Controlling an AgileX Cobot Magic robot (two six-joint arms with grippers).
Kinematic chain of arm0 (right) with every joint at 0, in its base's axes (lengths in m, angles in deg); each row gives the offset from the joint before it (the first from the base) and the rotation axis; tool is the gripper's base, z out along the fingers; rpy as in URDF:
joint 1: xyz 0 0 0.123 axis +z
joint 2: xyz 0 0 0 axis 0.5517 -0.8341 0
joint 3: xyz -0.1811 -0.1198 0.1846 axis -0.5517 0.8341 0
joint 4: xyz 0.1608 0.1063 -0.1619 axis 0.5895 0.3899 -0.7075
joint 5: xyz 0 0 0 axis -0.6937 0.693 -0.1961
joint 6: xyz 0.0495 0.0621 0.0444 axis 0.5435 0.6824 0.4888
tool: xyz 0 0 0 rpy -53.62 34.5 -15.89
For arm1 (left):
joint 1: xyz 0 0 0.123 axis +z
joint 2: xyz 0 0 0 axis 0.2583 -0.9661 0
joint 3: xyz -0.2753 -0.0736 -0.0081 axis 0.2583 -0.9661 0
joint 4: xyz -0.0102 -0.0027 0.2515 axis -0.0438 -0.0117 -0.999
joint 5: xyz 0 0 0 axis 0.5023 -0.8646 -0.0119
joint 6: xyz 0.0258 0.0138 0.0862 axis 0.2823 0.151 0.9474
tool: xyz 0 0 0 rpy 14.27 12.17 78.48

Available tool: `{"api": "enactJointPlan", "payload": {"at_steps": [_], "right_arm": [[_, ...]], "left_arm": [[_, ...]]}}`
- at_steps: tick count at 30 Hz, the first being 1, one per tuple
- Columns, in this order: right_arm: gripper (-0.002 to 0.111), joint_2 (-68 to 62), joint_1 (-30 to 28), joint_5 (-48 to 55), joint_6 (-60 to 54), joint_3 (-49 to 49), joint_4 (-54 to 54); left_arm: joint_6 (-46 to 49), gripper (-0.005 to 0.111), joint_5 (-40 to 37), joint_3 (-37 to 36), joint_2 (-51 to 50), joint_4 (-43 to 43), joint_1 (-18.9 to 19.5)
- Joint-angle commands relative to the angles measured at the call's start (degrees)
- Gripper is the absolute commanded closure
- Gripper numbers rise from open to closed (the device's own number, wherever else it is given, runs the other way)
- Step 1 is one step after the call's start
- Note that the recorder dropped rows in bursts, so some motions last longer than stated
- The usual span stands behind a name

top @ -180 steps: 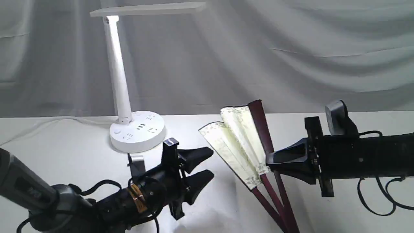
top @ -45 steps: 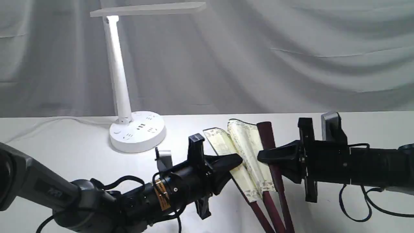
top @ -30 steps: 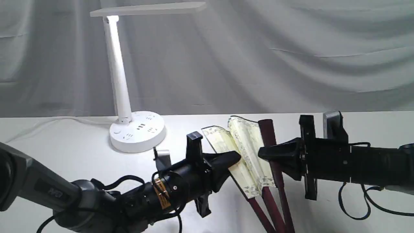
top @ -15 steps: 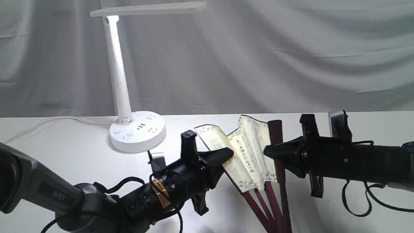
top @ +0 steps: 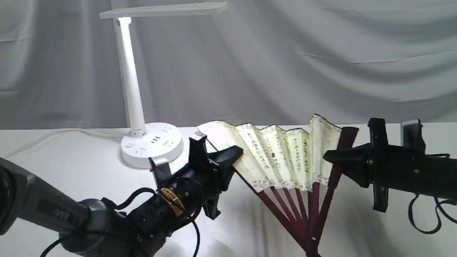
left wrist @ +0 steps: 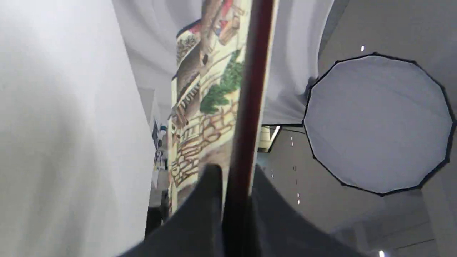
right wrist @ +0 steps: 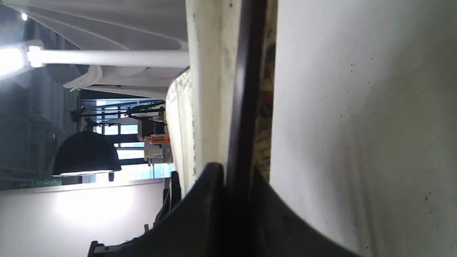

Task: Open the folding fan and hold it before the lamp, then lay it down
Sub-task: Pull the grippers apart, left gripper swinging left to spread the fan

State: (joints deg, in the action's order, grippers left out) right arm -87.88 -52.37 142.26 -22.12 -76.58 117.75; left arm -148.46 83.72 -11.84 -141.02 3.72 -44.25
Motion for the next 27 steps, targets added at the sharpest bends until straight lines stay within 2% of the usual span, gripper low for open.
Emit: {"api": "enactJointPlan", "payload": {"at_steps": [1,8,16,21,23,27], "right_arm": [[0.108,0.1,-1.5,1.1,-2.7,0.3,-1.7],[0.108,0.1,-4.2,2.0,-2.7,0.3,-1.7],[0.108,0.1,-7.8,3.8,-2.4,0.3,-1.7],[0.108,0.1,-9.9,3.8,-2.3,0.3,-1.7],[0.108,0.1,-10.8,3.8,-1.7,0.3,-1.7],[0.108,0.1,-12.4,3.8,-0.2,0.3,-1.7]], "left_arm": [[0.5,0.107,2.4,0.5,2.7,11.5,0.7],[6.4,0.107,2.4,0.5,4.8,18.5,-1.0],[16.9,0.107,2.4,0.5,5.3,31.8,-6.7],[24.2,0.107,2.4,0.5,5.5,44.7,-11.0],[25.3,0.107,2.4,0.5,5.5,49.7,-12.4],[25.8,0.107,2.4,0.5,5.5,53.0,-13.6]]}}
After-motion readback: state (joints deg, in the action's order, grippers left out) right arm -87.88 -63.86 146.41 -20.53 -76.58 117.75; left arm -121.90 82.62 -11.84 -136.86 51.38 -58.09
